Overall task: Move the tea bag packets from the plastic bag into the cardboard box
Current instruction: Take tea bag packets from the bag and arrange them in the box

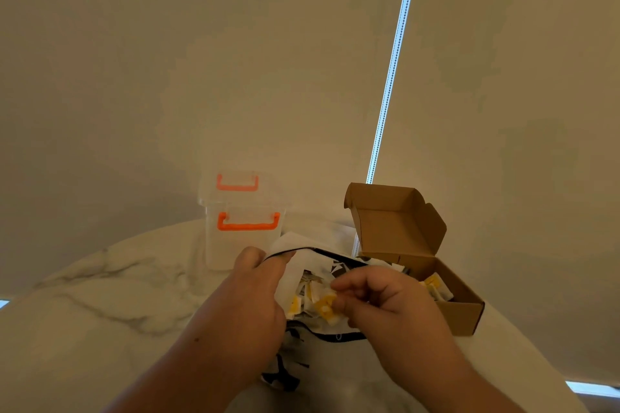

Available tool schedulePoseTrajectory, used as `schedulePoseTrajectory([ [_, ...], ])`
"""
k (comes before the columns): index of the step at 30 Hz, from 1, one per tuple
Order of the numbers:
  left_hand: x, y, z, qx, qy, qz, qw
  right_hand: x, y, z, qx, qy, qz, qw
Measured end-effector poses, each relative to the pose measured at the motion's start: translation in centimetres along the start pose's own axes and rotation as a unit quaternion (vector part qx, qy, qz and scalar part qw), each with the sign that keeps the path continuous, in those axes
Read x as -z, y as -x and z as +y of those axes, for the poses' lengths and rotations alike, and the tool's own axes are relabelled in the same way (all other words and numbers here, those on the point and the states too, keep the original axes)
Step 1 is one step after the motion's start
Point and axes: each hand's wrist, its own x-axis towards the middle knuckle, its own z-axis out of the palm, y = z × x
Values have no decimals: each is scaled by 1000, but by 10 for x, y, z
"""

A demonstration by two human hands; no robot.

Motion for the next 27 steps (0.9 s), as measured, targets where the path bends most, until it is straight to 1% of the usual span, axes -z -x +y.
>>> schedulePoseTrajectory([
  [4, 0, -1, -1, 10, 7, -8, 1000, 13, 0, -8, -9, -78, 18, 997],
  [8, 0, 0, 0, 10, 11, -13, 1000, 23, -2, -13, 0, -79, 48, 996],
  [11, 0, 0, 0, 9, 10, -10, 1000, 33, -2, -17, 26, -94, 78, 992],
  [17, 0, 0, 2, 3, 2, -25, 1000, 51, -3, -23, 36, -166, 130, 977],
  [20, 0, -1, 2, 2, 6, -31, 999, 59, -6, -20, 33, -174, 158, 971],
  [27, -3, -1, 1, 0, 9, -35, 999, 87, -19, 5, -1, -174, 266, 948],
])
